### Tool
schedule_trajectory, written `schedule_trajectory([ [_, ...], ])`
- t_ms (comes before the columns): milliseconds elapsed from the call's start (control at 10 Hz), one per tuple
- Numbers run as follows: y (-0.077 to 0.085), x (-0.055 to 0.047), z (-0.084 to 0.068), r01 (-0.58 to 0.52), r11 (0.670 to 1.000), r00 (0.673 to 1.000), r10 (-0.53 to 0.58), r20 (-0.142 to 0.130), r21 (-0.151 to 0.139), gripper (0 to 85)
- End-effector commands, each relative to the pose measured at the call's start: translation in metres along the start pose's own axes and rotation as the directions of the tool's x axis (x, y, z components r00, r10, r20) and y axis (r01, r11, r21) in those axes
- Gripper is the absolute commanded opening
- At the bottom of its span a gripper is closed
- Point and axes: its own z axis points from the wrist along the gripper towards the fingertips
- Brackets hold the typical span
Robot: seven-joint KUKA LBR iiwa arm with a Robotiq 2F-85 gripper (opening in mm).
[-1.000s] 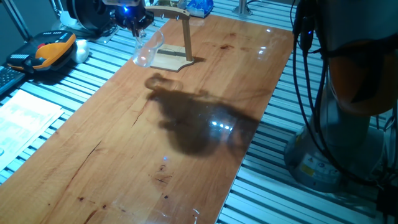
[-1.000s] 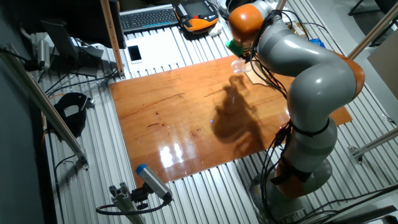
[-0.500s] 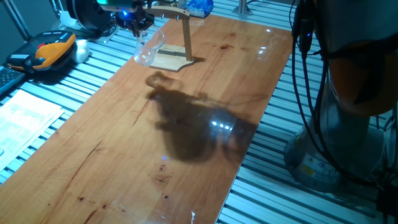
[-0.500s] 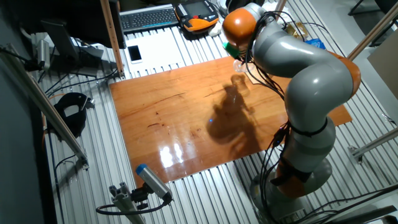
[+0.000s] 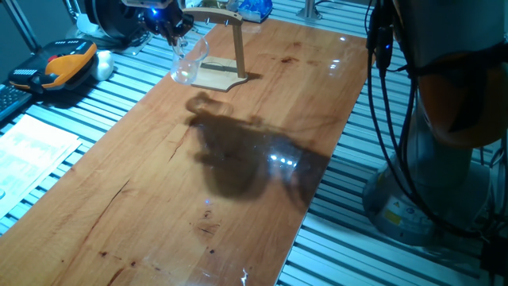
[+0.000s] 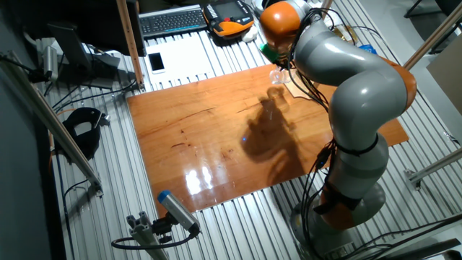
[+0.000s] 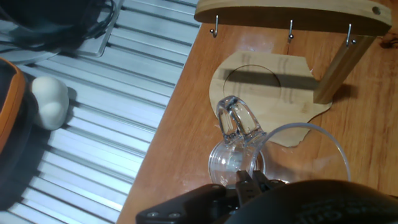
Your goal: Put the cup on the cup rack
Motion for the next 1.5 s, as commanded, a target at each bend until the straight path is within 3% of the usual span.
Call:
schedule_trajectory([
  [0,-0.0002,-0.0002,-0.0003,0.0,1.0,1.0,0.0,-0.002,0.005,0.0],
  [100,-0.0008,-0.0004,-0.0005,0.0,1.0,1.0,0.0,0.0,0.012,0.0],
  [300,0.0012,0.0004,0.0032,-0.012,1.0,0.999,0.013,-0.042,0.025,0.0],
  [400,0.0006,-0.0004,0.0076,-0.009,1.0,1.0,0.01,-0.026,0.025,0.0],
  [700,0.0006,-0.0005,0.0087,0.004,1.0,1.0,-0.003,-0.028,0.016,0.0],
  [800,0.0006,-0.0005,0.0087,-0.012,0.999,0.998,0.014,-0.058,0.031,0.0],
  [900,0.0006,-0.0005,0.0087,-0.032,0.997,0.998,0.036,-0.055,0.073,0.0],
  [1100,0.0006,-0.0005,0.0087,-0.043,0.996,0.995,0.05,-0.086,0.075,0.0],
  [1400,0.0006,-0.0005,0.0087,-0.037,0.997,0.998,0.04,-0.057,0.061,0.0],
])
